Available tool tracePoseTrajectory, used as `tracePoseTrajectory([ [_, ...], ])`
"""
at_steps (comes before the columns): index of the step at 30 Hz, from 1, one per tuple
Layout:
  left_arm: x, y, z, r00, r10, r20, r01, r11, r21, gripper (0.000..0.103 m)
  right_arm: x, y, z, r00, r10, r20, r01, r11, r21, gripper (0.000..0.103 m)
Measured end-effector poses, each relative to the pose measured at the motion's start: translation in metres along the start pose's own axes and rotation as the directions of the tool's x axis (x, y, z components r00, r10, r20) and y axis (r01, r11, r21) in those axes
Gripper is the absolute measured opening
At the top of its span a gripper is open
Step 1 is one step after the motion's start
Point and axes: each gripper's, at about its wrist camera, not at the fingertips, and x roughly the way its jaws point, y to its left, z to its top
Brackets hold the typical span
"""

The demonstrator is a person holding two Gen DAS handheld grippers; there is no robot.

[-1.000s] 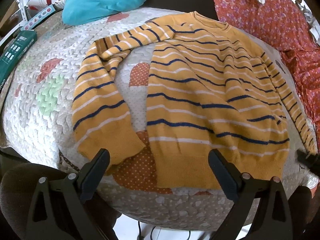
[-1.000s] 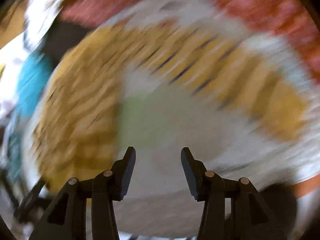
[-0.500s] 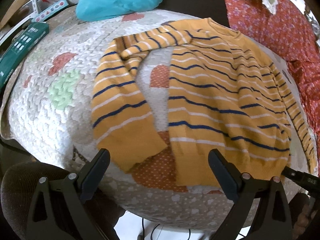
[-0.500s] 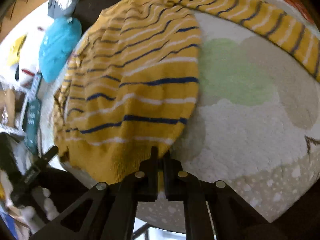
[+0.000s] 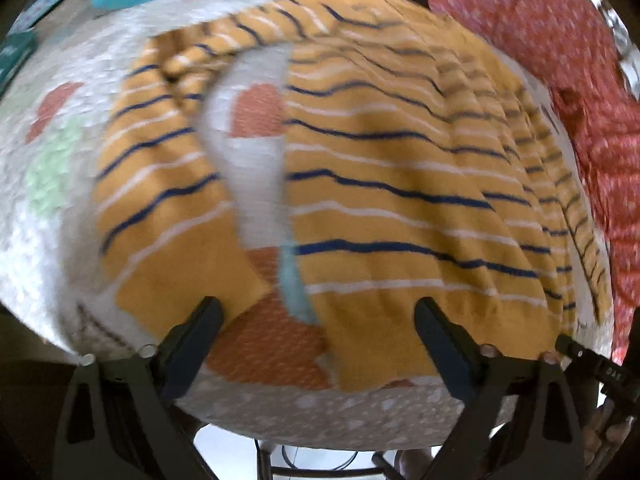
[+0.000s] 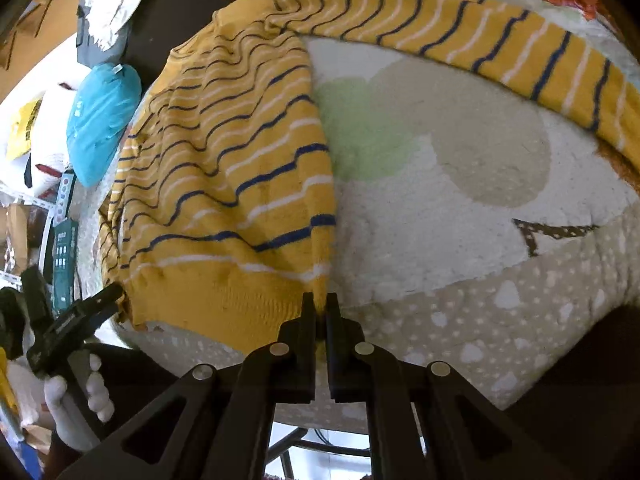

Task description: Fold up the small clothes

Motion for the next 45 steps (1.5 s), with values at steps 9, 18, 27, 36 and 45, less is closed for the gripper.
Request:
tracePoseTrajectory([
  [9,-0.008,-0.024,0.002,0.994,0.104,-0.035,-0.103,0.994,0.038,0.008,0.005,0.008,-0.001,0.999,0.031,-0.02,-0.031,0.999,-0.034,0.005],
  [18,-0.028,0.003,-0.028,0.986,0.141,-0.085,-0.147,0.987,-0.066,0.009,0.011,0.019,-0.015,0.991,0.066,-0.118,-0.077,0.993,-0.089,0.005],
  [27,-0.081,0.002,-0.041,0.992,0.117,0.043,-0.113,0.991,-0.072,0.033,-0.002,0.011,-0.019,0.995,0.053,-0.085,-0.061,0.994,-0.092,0.034],
  [36,-0.057,-0.018,-0.014,0.995,0.078,0.063,-0.077,0.997,-0.026,0.049,-0.015,0.058,0.025,0.99,0.113,0.08,-0.098,0.979,-0.18,0.034],
  [45,-0.012,0.003,-0.018,0.996,-0.002,-0.085,-0.008,0.994,-0.112,0.049,0.04,0.057,0.026,0.999,0.007,-0.038,-0.013,0.989,-0.148,0.035],
])
